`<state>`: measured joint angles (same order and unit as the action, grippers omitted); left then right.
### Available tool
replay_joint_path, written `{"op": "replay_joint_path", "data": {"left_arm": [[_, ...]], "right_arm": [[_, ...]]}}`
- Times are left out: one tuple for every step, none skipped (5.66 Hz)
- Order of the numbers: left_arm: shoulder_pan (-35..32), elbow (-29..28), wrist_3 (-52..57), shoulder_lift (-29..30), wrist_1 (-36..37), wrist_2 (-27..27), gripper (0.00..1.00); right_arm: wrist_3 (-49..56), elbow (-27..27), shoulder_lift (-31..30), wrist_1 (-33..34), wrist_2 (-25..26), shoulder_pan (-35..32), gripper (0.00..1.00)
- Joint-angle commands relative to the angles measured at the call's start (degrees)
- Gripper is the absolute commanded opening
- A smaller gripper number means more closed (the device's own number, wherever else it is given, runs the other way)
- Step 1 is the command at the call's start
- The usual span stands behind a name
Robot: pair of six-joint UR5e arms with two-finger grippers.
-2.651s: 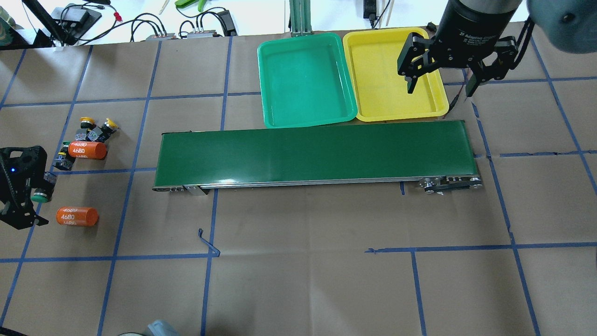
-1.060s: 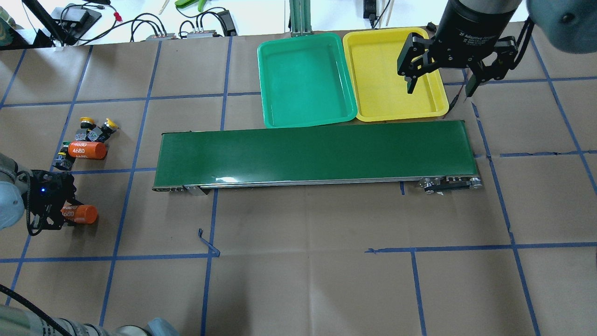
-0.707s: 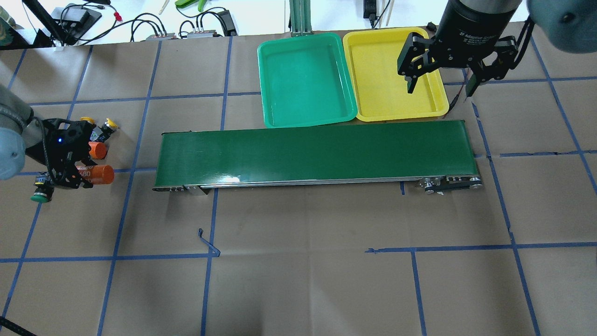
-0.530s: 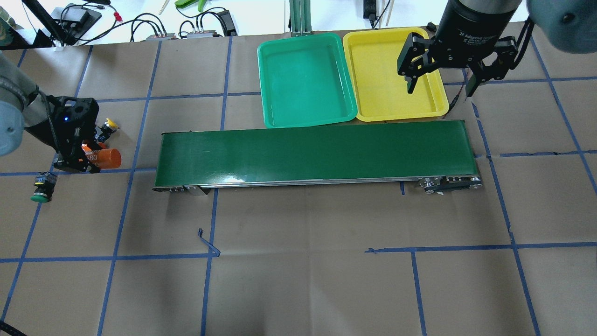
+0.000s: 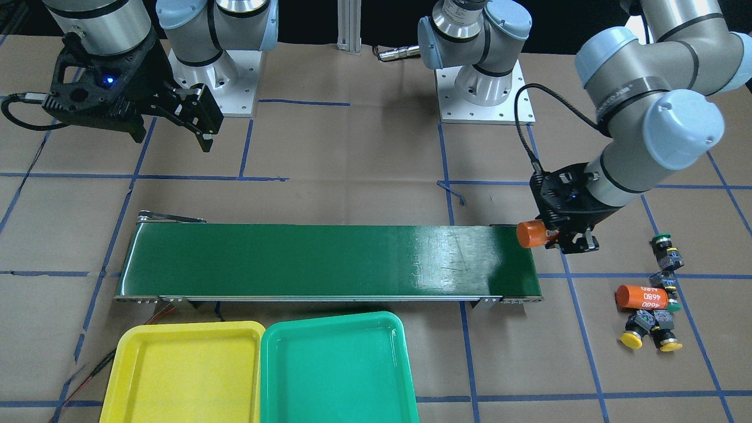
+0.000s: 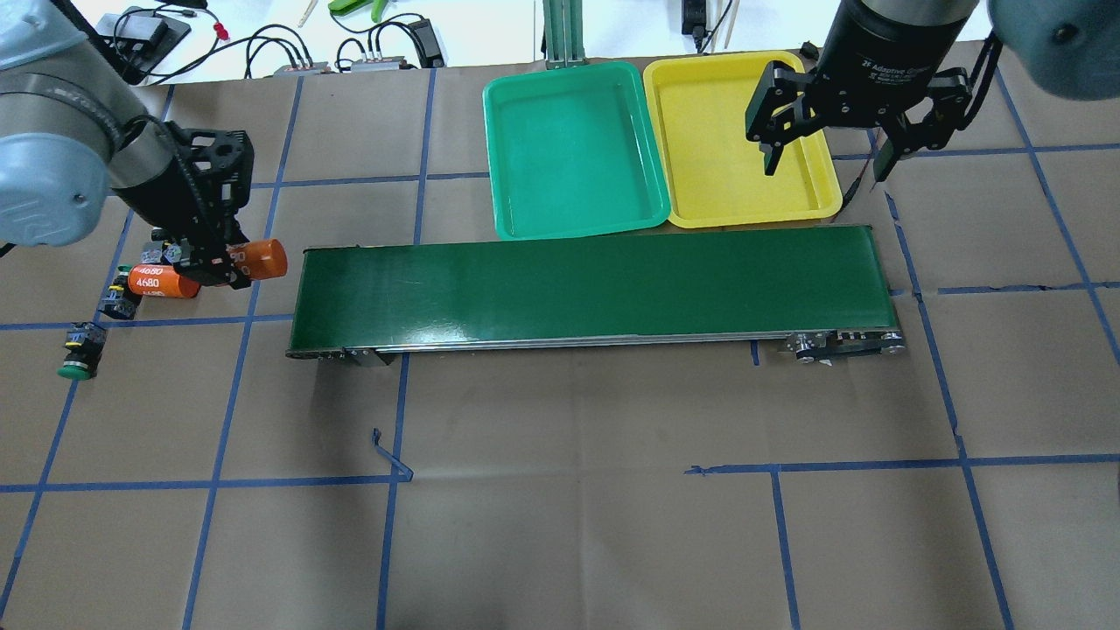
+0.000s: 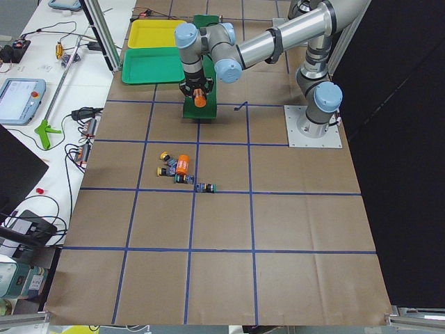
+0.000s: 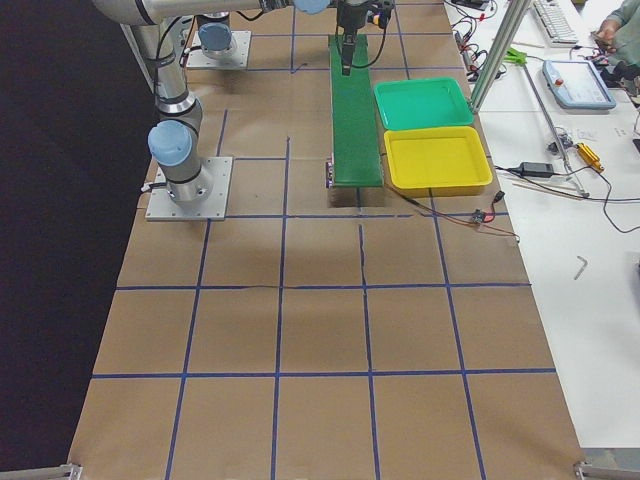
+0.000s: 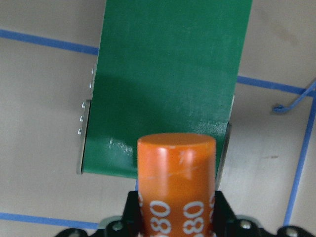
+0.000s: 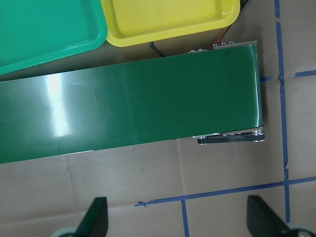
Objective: Sort buttons by color to trays
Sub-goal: 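Carry the cylinder onto the conveyor belt and open the left gripper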
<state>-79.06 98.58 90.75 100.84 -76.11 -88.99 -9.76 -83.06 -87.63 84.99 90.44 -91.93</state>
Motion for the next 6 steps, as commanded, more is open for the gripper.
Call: {"op": "replay_joint_path", "data": {"left_arm": [[-7.6, -0.1, -4.3, 0.4, 0.8, 0.0, 0.01], [-9.5, 0.6, -4.4, 1.3, 1.3, 0.0, 0.01], [-10.8, 3.1, -4.0, 3.0, 2.5, -0.3, 0.01], [-10.9, 5.2, -2.4, 4.1, 8.3, -0.7, 0.01], [-10.8, 4.5, -0.6, 6.0, 11.0, -0.9, 0.02], [-10.7, 4.8, -1.2, 6.0, 11.0, -0.9, 0.04]], "right_arm": [[0.0, 0.0, 0.0, 0.0, 0.1, 0.0, 1.0], [0.0, 0.0, 0.0, 0.0, 0.1, 0.0, 1.0], [0.0, 0.0, 0.0, -0.1, 0.1, 0.0, 1.0], [0.0, 0.0, 0.0, 0.0, 0.1, 0.0, 1.0], [0.0, 0.0, 0.0, -0.1, 0.1, 0.0, 1.0], [0.0, 0.0, 0.0, -0.1, 0.1, 0.0, 1.0]]}}
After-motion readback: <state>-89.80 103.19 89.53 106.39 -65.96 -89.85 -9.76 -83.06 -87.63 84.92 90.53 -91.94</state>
